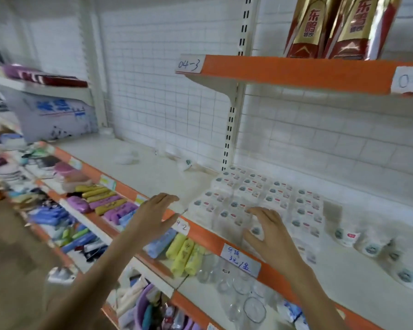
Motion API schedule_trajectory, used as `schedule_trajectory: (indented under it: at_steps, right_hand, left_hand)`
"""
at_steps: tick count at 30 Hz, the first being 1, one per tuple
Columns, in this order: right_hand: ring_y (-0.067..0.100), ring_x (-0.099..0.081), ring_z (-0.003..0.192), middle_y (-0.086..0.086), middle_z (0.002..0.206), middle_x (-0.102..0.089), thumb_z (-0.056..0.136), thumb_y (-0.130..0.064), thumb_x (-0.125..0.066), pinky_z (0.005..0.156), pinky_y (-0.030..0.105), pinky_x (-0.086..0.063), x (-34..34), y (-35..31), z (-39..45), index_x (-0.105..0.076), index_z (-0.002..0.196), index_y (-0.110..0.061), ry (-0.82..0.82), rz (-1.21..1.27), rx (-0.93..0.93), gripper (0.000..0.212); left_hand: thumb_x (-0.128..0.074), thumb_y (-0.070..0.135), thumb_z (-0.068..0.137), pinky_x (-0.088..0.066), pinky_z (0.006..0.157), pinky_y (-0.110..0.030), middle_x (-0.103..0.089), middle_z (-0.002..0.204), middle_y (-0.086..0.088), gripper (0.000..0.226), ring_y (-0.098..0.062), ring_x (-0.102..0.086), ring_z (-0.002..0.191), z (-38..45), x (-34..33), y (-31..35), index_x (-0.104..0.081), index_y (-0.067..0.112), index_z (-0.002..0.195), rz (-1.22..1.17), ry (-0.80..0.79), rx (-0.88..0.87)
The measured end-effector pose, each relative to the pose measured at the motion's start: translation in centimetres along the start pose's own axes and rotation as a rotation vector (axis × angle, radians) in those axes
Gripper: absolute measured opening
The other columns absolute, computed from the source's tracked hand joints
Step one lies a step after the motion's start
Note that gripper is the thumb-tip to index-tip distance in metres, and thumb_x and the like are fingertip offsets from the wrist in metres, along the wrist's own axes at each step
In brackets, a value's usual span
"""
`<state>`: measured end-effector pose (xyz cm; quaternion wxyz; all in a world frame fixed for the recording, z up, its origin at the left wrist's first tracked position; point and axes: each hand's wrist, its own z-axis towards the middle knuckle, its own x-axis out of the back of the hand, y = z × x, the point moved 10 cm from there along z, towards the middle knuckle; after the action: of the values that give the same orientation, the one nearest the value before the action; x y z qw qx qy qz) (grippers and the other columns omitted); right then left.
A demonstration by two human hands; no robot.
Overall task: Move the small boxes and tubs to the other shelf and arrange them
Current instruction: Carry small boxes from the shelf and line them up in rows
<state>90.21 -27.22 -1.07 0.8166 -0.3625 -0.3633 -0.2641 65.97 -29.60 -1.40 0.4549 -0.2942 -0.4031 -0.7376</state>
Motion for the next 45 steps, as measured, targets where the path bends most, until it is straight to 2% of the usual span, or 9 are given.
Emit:
schedule_trajectory:
  at_steps: [7, 10, 14, 17, 24, 28, 31, 40, 45]
  right_hand:
    - [0.013, -0.044, 0.115, -0.005, 0.124, -0.053, 0.083, -0.042, -0.057, 0.094, 0.021, -0.034, -9.3, -7.2, 0.2, -0.053, 0.124, -0.02, -0.179, 0.164, 0.123, 0.046]
    - [0.013, -0.045, 0.115, -0.007, 0.124, -0.052, 0.078, -0.053, -0.048, 0.096, 0.026, -0.038, -12.9, -9.3, 0.3, -0.053, 0.122, -0.023, -0.247, 0.214, 0.147, 0.053]
    - [0.007, -0.038, 0.121, -0.007, 0.13, -0.048, 0.087, -0.035, -0.059, 0.097, 0.019, -0.03, -17.0, -11.4, 0.6, -0.049, 0.125, -0.023, -0.317, 0.222, 0.175, 0.041]
    - [0.008, -0.034, 0.126, -0.009, 0.133, -0.043, 0.086, -0.047, -0.053, 0.102, 0.022, -0.029, -20.1, -12.5, 1.3, -0.047, 0.128, -0.023, -0.359, 0.207, 0.166, 0.048]
    - [-0.004, -0.034, 0.111, -0.029, 0.114, -0.037, 0.086, -0.036, -0.061, 0.087, 0.005, -0.025, -25.3, -16.2, 5.8, -0.045, 0.118, -0.036, -0.336, 0.269, 0.126, 0.036]
    - [0.002, -0.039, 0.115, -0.018, 0.12, -0.042, 0.087, -0.032, -0.06, 0.09, 0.014, -0.03, -27.7, -18.6, 10.0, -0.045, 0.118, -0.035, -0.301, 0.265, 0.093, 0.035]
    - [0.002, -0.04, 0.116, -0.015, 0.122, -0.045, 0.087, -0.03, -0.061, 0.096, 0.02, -0.035, -29.0, -20.7, 13.4, -0.049, 0.122, -0.029, -0.283, 0.266, 0.103, 0.038]
    - [-0.001, -0.04, 0.11, -0.016, 0.117, -0.046, 0.085, -0.027, -0.064, 0.088, 0.007, -0.025, -29.4, -22.3, 26.0, -0.051, 0.119, -0.031, -0.144, 0.186, 0.117, 0.037]
    - [0.004, -0.04, 0.112, -0.014, 0.118, -0.045, 0.086, -0.028, -0.063, 0.097, 0.02, -0.031, -32.3, -19.8, 34.1, -0.052, 0.121, -0.029, -0.163, 0.158, 0.1, 0.037]
  left_hand:
    - [-0.059, 0.035, 0.086, -0.044, 0.085, -0.028, -0.056, 0.124, -0.002, 0.044, -0.02, -0.056, 0.11, -11.6, 6.5, -9.2, -0.053, 0.018, 0.125, 0.151, 0.021, 0.382]
    - [-0.064, 0.032, 0.085, -0.046, 0.085, -0.03, -0.057, 0.122, -0.003, 0.044, -0.02, -0.057, 0.107, -15.8, 8.4, -12.3, -0.054, 0.017, 0.125, 0.17, 0.025, 0.497]
    - [-0.057, 0.046, 0.078, -0.049, 0.08, -0.029, -0.06, 0.107, 0.001, 0.046, -0.016, -0.06, 0.095, -20.0, 9.8, -16.6, -0.059, 0.018, 0.115, 0.142, 0.037, 0.617]
    - [-0.058, 0.043, 0.079, -0.049, 0.081, -0.03, -0.061, 0.103, 0.003, 0.041, -0.015, -0.06, 0.093, -21.2, 10.1, -19.8, -0.061, 0.019, 0.111, 0.126, 0.042, 0.648]
    - [-0.065, 0.03, 0.083, -0.051, 0.083, -0.031, -0.054, 0.101, 0.013, 0.034, -0.008, -0.056, 0.09, -18.9, 10.7, -28.8, -0.058, 0.023, 0.115, 0.093, -0.027, 0.605]
    - [-0.061, 0.03, 0.086, -0.044, 0.09, -0.018, -0.051, 0.111, 0.014, 0.035, -0.001, -0.052, 0.097, -16.1, 11.8, -34.0, -0.054, 0.024, 0.12, 0.071, -0.07, 0.537]
    - [-0.061, 0.029, 0.087, -0.045, 0.09, -0.021, -0.055, 0.117, 0.008, 0.037, -0.005, -0.054, 0.1, -13.6, 13.2, -37.8, -0.054, 0.023, 0.122, 0.062, -0.088, 0.491]
    - [-0.063, 0.019, 0.086, -0.038, 0.083, -0.018, -0.055, 0.112, 0.005, 0.036, -0.007, -0.051, 0.096, -2.0, 16.6, -46.1, -0.056, 0.014, 0.121, 0.048, -0.023, 0.335]
    - [-0.063, 0.019, 0.086, -0.037, 0.082, -0.021, -0.057, 0.111, 0.0, 0.032, -0.009, -0.05, 0.096, 7.3, 15.3, -50.2, -0.058, 0.014, 0.117, 0.035, -0.012, 0.24]
